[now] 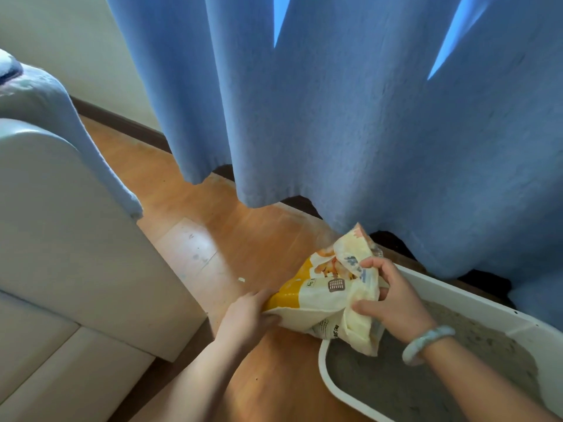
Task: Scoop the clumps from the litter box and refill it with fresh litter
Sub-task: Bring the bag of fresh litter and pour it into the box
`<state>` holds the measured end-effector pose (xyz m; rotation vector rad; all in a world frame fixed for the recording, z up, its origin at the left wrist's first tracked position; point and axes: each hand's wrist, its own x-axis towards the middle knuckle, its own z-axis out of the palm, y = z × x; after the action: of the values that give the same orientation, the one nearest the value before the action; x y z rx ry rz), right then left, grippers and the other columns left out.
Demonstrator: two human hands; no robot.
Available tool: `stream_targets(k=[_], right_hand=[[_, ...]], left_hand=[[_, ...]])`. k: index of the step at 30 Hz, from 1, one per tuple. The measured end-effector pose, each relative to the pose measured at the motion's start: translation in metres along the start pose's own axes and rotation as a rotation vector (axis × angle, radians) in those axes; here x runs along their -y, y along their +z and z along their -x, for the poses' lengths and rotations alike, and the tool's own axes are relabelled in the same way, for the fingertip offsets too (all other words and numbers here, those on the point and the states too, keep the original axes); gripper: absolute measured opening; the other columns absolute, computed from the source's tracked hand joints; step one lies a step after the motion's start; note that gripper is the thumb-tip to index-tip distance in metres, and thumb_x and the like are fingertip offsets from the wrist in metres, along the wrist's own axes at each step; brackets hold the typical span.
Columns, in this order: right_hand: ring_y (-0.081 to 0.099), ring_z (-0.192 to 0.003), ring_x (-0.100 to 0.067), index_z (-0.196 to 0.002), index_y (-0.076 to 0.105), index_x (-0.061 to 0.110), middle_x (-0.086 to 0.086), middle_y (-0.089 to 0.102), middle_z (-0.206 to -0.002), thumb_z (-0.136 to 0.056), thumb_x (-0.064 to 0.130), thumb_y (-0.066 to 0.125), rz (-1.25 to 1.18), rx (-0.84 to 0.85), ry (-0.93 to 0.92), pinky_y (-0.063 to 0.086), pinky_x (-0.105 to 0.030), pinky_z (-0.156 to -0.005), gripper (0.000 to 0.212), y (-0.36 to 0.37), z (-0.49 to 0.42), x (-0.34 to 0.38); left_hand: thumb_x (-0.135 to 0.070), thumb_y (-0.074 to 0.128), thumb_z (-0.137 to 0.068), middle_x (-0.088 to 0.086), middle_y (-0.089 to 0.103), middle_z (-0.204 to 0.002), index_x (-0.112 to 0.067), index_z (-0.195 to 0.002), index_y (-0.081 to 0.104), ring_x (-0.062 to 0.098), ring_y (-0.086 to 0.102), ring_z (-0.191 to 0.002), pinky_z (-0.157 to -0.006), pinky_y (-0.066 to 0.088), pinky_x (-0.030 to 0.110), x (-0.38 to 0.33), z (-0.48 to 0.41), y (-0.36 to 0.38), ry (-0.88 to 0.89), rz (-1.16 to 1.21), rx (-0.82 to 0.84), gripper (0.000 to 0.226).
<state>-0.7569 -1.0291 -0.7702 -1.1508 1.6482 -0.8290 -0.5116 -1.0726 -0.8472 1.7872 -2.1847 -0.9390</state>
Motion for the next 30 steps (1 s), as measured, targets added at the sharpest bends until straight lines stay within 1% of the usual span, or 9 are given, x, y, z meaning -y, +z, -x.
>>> stream_targets(k=[3,7,10,12,17,20,26,28,30], right_hand=[[0.064,-0.090,-0.014,-0.103,0.047,0.040,0.009,0.057,-0.106,-0.068,-0.005,0.075,-0.007,-0.049,-0.011,0.056,-0.031,-0.070,0.063,-0.005,0.002,0.000],[0.064,-0.092,-0.013,-0.104,0.046,0.044,0.009,0.058,-0.107,-0.069,-0.004,0.075,-0.001,-0.099,-0.042,0.057,-0.032,-0.071,0.065,-0.011,0.008,0.001],[0.063,-0.095,-0.009,-0.103,0.045,0.047,0.010,0.057,-0.110,-0.070,-0.002,0.075,-0.019,-0.120,-0.061,0.058,-0.029,-0.071,0.066,-0.017,0.013,0.001],[0.063,-0.096,-0.009,-0.104,0.045,0.047,0.009,0.058,-0.112,-0.071,-0.002,0.074,-0.036,-0.127,-0.066,0.058,-0.028,-0.069,0.066,-0.021,0.016,0.000],[0.063,-0.099,-0.012,-0.105,0.046,0.046,0.005,0.060,-0.115,-0.071,-0.001,0.076,-0.069,-0.153,-0.048,0.059,-0.033,-0.073,0.065,-0.029,0.028,-0.007],[0.064,-0.099,-0.011,-0.106,0.046,0.047,0.005,0.060,-0.115,-0.071,0.001,0.076,-0.092,-0.175,-0.033,0.059,-0.035,-0.075,0.065,-0.035,0.033,-0.013],[0.064,-0.098,-0.010,-0.105,0.047,0.044,0.005,0.060,-0.114,-0.071,-0.003,0.075,-0.159,-0.212,-0.003,0.059,-0.031,-0.073,0.064,-0.044,0.040,-0.023],[0.065,-0.097,-0.010,-0.107,0.048,0.041,0.005,0.061,-0.113,-0.070,-0.004,0.075,-0.173,-0.224,0.010,0.059,-0.032,-0.073,0.064,-0.046,0.042,-0.028],[0.066,-0.094,-0.009,-0.108,0.049,0.039,0.004,0.062,-0.111,-0.070,-0.005,0.075,-0.183,-0.231,0.020,0.058,-0.032,-0.074,0.063,-0.049,0.043,-0.033]], left_hand=[[-0.028,0.065,-0.078,-0.008,0.064,-0.084,-0.027,-0.096,0.064,0.014,0.057,-0.081,-0.065,0.042,0.029,-0.008,-0.002,-0.005,-0.008,0.105,-0.125,0.018],[-0.026,0.067,-0.079,-0.007,0.057,-0.064,-0.023,-0.080,0.062,0.016,0.054,-0.068,-0.058,0.038,0.032,-0.015,-0.008,-0.011,-0.003,0.197,-0.189,0.006],[-0.024,0.068,-0.079,-0.005,0.058,-0.065,-0.021,-0.077,0.062,0.016,0.054,-0.066,-0.057,0.040,0.034,-0.027,-0.010,-0.019,0.015,0.211,-0.251,0.007],[-0.023,0.068,-0.080,-0.006,0.060,-0.068,-0.022,-0.078,0.063,0.012,0.054,-0.067,-0.058,0.041,0.032,-0.036,-0.008,-0.025,0.046,0.202,-0.281,0.005],[-0.022,0.069,-0.081,-0.010,0.064,-0.072,-0.029,-0.078,0.064,0.004,0.056,-0.071,-0.057,0.043,0.024,-0.052,0.000,-0.033,0.098,0.175,-0.277,0.009],[-0.023,0.070,-0.080,-0.013,0.063,-0.072,-0.032,-0.075,0.063,0.003,0.056,-0.071,-0.059,0.044,0.025,-0.059,0.000,-0.036,0.137,0.136,-0.284,0.013],[-0.021,0.073,-0.078,-0.015,0.060,-0.069,-0.031,-0.073,0.063,0.001,0.053,-0.068,-0.055,0.039,0.021,-0.076,-0.001,-0.036,0.248,0.074,-0.319,0.015],[-0.018,0.074,-0.076,-0.015,0.061,-0.070,-0.030,-0.073,0.061,0.002,0.054,-0.069,-0.056,0.042,0.023,-0.081,-0.001,-0.034,0.278,0.088,-0.320,0.018],[-0.016,0.076,-0.075,-0.014,0.063,-0.076,-0.028,-0.079,0.061,0.003,0.057,-0.075,-0.061,0.046,0.023,-0.085,0.001,-0.033,0.274,0.182,-0.320,0.019]])
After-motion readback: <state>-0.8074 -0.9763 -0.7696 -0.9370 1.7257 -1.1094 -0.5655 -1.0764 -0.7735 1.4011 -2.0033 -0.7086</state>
